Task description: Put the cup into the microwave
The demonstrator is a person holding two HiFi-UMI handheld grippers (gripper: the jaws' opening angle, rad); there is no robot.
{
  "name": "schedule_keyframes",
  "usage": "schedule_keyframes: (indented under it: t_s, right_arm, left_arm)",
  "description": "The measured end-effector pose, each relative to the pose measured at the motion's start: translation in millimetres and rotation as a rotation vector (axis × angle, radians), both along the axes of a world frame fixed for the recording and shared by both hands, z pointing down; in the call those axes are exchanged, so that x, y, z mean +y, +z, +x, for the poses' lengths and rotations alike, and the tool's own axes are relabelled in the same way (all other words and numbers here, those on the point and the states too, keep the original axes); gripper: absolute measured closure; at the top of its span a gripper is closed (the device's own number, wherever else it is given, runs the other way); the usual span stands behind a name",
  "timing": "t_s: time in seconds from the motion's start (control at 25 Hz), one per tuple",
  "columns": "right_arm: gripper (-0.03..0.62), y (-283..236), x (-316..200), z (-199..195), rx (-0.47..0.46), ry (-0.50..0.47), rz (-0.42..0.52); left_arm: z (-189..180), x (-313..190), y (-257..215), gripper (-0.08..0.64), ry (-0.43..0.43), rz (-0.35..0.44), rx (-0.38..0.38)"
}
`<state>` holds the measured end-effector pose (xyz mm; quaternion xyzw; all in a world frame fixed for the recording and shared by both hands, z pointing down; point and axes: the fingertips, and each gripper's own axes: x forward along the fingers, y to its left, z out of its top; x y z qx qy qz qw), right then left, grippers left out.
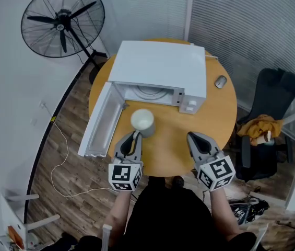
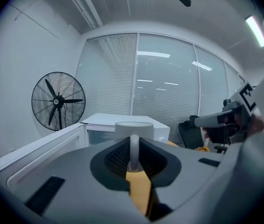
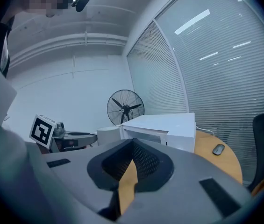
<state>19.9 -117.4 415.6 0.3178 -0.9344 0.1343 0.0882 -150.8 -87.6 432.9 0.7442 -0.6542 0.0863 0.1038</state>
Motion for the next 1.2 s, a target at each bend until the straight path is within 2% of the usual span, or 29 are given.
schedule_keyframes:
  t_s: [0.6, 0.96, 1.2]
  right_arm:
    - [0.583, 16, -35, -37, 0.045, 0.15, -0.042]
    - [0.583, 38, -37, -67, 0.027, 0.151, -0.103]
    - [0.583, 51, -41, -73, 0.038, 0.156, -0.126]
  left_arm:
    - [-49, -74, 50, 0.522, 0.119, 0.016, -0.032]
    - [-58, -108, 82, 0.522, 0.165, 0.014, -0.035]
    - [-60, -130, 105, 0.522, 0.18, 0.0, -0.055]
